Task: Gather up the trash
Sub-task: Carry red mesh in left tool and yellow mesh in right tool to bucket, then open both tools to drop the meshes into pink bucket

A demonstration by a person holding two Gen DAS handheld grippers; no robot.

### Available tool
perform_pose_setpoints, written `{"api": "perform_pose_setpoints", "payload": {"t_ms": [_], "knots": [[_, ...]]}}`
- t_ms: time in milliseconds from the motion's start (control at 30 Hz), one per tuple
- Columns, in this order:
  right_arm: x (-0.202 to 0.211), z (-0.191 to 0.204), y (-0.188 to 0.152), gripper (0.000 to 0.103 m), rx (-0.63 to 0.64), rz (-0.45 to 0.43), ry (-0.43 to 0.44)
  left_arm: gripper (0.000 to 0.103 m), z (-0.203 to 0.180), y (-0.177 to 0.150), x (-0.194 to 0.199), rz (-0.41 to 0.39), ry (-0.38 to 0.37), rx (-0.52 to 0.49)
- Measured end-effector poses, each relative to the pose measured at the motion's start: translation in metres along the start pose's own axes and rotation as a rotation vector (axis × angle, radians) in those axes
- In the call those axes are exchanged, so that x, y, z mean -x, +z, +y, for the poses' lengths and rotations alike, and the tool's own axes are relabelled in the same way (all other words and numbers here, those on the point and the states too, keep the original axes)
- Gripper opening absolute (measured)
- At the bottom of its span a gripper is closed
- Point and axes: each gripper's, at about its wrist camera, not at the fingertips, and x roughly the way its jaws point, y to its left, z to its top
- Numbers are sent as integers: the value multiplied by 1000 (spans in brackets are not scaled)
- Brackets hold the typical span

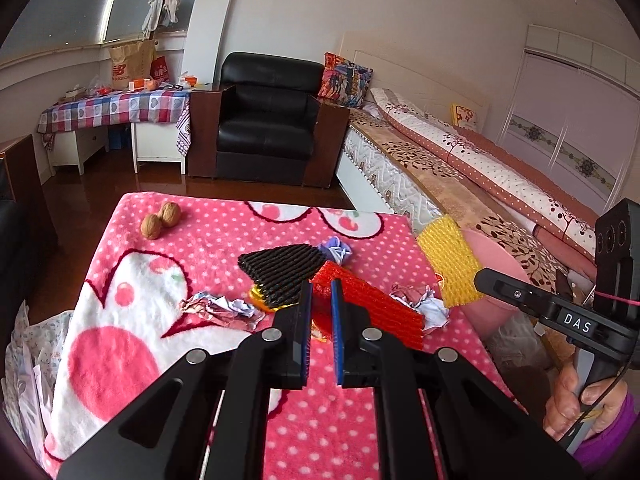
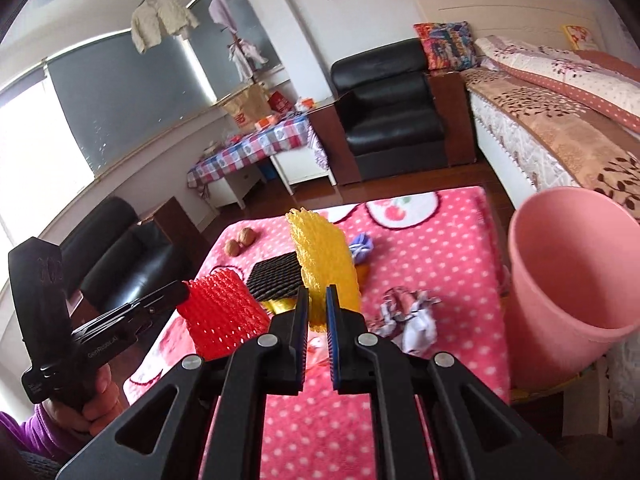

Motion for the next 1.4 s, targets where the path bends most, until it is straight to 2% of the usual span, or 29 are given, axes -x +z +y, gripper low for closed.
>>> {"api": "perform_pose_setpoints", "payload": {"t_ms": [367, 600, 1000, 1400], "knots": [[48, -81, 8, 8, -109, -112, -137, 8, -77, 27, -38, -15, -102, -114], [65, -143, 11, 8, -200, -141, -215, 8, -132, 39, -74, -18, -170, -174], [57, -205, 13, 8, -254, -141, -306, 8, -203, 36, -150, 28, -167, -259], [42, -234, 8, 8, -287, -110, -323, 8, -218, 23, -185, 82, -166, -275]]}}
